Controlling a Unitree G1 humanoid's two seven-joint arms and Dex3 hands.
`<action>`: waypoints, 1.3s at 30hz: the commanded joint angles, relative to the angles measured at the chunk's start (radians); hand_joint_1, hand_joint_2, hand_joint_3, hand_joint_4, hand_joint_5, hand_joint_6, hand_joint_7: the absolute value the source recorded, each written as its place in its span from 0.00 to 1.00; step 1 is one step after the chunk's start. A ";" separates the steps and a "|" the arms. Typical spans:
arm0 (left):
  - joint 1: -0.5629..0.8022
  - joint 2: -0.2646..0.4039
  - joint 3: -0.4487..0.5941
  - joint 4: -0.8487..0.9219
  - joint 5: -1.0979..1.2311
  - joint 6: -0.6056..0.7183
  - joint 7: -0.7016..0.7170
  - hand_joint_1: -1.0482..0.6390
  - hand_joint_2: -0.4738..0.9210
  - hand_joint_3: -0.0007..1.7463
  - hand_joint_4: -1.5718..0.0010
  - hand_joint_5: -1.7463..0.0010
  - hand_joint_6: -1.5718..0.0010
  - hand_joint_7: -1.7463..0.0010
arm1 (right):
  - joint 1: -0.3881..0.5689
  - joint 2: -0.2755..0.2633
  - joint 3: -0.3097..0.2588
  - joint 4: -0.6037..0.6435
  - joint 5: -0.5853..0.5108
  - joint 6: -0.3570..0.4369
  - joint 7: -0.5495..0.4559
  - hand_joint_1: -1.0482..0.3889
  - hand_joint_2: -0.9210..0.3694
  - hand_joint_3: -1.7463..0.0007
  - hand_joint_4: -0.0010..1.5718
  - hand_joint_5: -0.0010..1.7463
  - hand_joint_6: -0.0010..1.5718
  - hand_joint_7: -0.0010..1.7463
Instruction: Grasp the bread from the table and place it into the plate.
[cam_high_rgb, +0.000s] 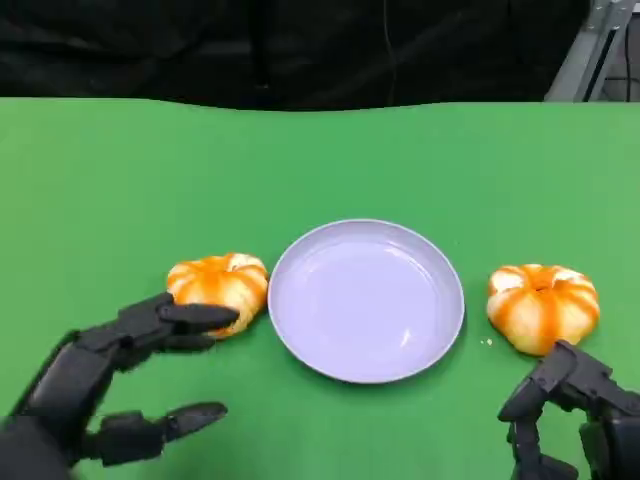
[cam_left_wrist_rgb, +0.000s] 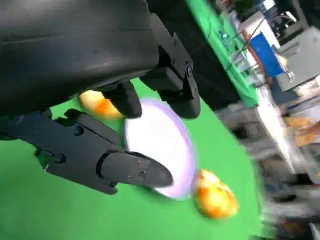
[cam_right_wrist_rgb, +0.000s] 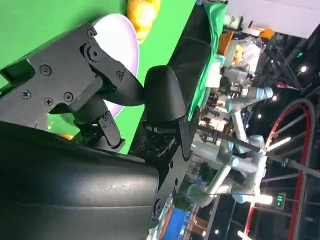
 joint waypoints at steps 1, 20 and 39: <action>-0.136 0.105 -0.045 0.064 0.326 -0.072 0.161 0.14 1.00 0.02 0.78 0.80 0.61 0.97 | -0.002 -0.018 -0.006 -0.001 0.022 -0.006 0.009 0.66 0.32 0.29 0.53 1.00 0.48 0.86; -0.310 0.157 -0.179 0.231 0.548 -0.027 0.296 0.10 0.98 0.00 0.75 0.90 0.61 1.00 | 0.005 -0.016 -0.006 -0.014 0.029 0.005 0.019 0.65 0.32 0.30 0.53 1.00 0.48 0.86; -0.463 0.159 -0.318 0.418 0.635 0.099 0.305 0.09 0.96 0.00 0.75 0.96 0.63 1.00 | 0.021 -0.009 -0.004 -0.049 0.014 0.040 0.013 0.65 0.32 0.30 0.53 1.00 0.48 0.87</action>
